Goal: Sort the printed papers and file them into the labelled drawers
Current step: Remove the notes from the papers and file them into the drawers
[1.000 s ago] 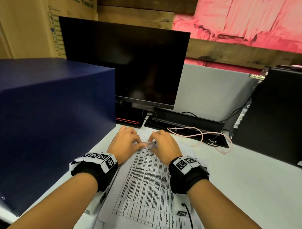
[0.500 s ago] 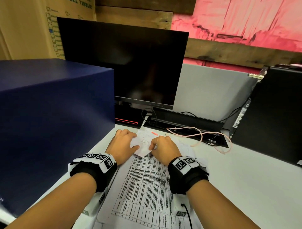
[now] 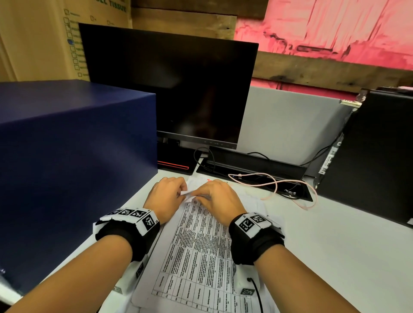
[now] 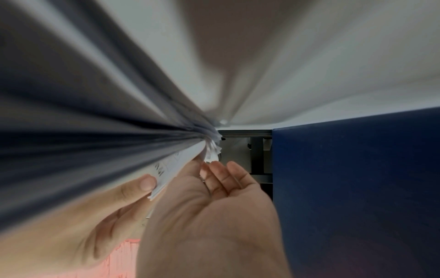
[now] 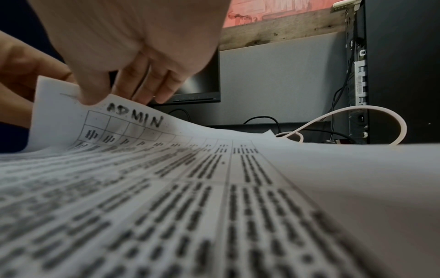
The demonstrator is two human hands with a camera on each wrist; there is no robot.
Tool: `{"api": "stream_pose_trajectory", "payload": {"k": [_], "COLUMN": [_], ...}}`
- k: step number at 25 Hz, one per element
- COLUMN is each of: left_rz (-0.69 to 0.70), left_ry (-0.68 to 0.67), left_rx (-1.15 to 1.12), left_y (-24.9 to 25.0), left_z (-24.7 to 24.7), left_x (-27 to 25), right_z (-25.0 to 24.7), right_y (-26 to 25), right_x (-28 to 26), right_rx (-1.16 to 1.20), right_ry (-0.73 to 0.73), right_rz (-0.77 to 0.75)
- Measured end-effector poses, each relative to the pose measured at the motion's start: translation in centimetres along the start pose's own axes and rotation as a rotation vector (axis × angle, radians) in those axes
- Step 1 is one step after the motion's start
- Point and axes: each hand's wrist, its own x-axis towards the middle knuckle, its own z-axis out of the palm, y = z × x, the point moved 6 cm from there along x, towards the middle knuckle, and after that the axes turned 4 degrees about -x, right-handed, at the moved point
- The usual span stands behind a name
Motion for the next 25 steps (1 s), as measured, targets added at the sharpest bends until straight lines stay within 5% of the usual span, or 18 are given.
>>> {"api": "stream_pose_trajectory", "payload": {"k": [11,16,25], "left_rz": [-0.045,-0.050,-0.017], "left_ry": [-0.063,-0.088,-0.105], "left_rx": [-0.181,-0.184,-0.151], "left_y": [-0.3,-0.4,-0.7], "left_z": [1.1,1.2,1.7], "left_x": [0.0,-0.1,0.0], "right_z": [1.8,0.4,1.0], "right_y": [0.9,1.2,2.0], "right_x": [0.0,0.1,-0.3], "right_rx": [0.054,-0.010,0.151], "right_ry": [-0.147,0.021,-0.077], "right_rz": [0.093,0.107,0.251]}}
